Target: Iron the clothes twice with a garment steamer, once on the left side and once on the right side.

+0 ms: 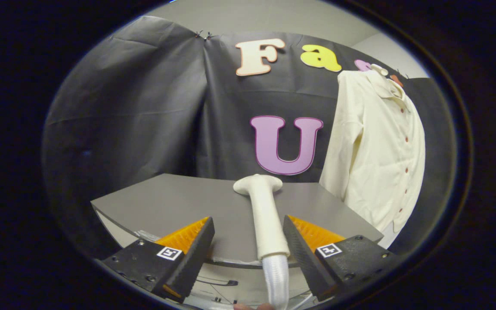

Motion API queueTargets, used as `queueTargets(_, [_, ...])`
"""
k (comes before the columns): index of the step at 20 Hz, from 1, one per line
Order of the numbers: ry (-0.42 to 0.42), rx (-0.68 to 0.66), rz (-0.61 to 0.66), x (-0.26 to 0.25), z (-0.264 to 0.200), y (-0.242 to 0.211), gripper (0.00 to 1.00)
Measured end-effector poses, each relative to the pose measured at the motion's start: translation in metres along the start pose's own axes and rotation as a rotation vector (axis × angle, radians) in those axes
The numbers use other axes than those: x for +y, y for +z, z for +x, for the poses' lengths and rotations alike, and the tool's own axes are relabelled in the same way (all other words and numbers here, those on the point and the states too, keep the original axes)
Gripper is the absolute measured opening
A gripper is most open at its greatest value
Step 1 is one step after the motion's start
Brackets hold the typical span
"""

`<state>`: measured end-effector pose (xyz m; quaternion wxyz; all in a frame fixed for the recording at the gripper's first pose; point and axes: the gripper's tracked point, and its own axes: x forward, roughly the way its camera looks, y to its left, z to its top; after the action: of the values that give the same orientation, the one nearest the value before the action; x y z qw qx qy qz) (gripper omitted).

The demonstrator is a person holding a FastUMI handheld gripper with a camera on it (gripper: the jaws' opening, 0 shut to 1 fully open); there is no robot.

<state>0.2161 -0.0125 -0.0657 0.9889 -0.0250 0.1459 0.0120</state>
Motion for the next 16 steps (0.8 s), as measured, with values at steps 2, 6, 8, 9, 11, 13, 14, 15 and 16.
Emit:
queueTargets(2, [-0.008, 0.035, -0.027, 0.000, 0.013, -0.007, 0.97])
queueTargets(6, [-0.013, 0.052, -0.045, -0.003, 0.032, -0.011, 0.95])
queueTargets(8, [-0.007, 0.054, -0.011, -0.005, 0.037, -0.013, 0.92])
queueTargets(9, [-0.007, 0.056, 0.019, -0.007, 0.040, -0.015, 0.91])
queueTargets(11, [-0.004, 0.059, 0.071, -0.012, 0.043, -0.018, 0.84])
queueTargets(13, [-0.014, 0.030, 0.107, -0.022, 0.042, -0.017, 0.70])
queueTargets(14, [-0.003, 0.020, 0.127, -0.021, 0.039, -0.016, 0.64])
queueTargets(15, [0.004, 0.009, 0.143, -0.022, 0.045, -0.016, 0.57])
queueTargets(16, [0.004, 0.003, 0.159, -0.021, 0.044, -0.015, 0.50])
